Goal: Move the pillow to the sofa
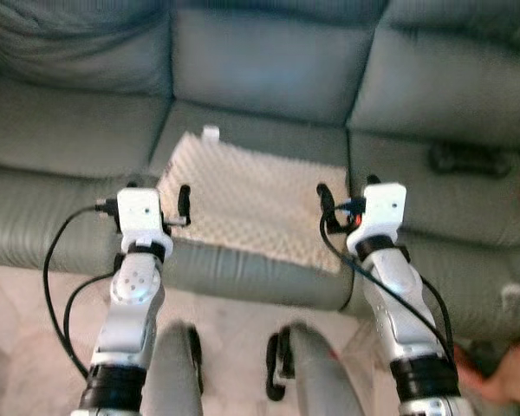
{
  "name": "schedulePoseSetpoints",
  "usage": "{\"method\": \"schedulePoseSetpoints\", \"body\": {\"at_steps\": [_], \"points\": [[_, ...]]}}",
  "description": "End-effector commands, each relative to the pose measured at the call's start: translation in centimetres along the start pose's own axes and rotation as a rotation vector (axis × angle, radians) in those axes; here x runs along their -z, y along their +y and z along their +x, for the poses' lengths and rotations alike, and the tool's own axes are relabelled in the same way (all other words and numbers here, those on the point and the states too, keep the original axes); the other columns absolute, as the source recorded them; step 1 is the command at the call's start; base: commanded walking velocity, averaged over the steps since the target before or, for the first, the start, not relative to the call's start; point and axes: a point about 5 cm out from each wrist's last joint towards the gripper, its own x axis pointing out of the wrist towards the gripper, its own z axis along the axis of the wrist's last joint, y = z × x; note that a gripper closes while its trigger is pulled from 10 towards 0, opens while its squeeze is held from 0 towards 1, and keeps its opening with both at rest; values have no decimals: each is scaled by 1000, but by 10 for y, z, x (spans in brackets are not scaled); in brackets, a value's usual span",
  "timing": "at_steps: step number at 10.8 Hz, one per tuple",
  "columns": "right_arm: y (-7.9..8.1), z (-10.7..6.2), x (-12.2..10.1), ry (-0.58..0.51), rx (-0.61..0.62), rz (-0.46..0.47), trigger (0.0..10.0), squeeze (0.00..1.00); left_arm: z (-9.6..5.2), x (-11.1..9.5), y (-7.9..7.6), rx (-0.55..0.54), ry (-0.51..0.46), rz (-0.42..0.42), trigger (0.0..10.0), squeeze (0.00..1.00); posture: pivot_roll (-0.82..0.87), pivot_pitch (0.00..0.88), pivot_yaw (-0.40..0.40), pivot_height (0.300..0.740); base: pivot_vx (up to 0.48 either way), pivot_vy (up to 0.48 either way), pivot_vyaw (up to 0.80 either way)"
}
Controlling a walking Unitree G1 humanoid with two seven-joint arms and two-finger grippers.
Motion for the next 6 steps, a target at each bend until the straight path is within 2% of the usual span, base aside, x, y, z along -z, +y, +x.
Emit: {"method": "schedulePoseSetpoints", "body": {"at_steps": [1,3,4,6], "points": [[-4,-5,4,20,14,-8,10000,0,-5,7,1,-6,31,8,10000,0,-29,185,-74,740,0,0,0],[-7,-12,12,43,19,-17,10000,0,-11,21,2,-10,81,13,10000,0,-28,151,-63,740,0,0,0],[-10,-15,15,52,25,-26,10000,0,-13,26,4,-13,88,43,10000,0,-21,118,-63,740,0,0,0],[-20,-26,23,72,91,-25,10000,0,-24,30,15,-47,87,74,10000,0,-2,52,-72,740,0,0,0]]}}
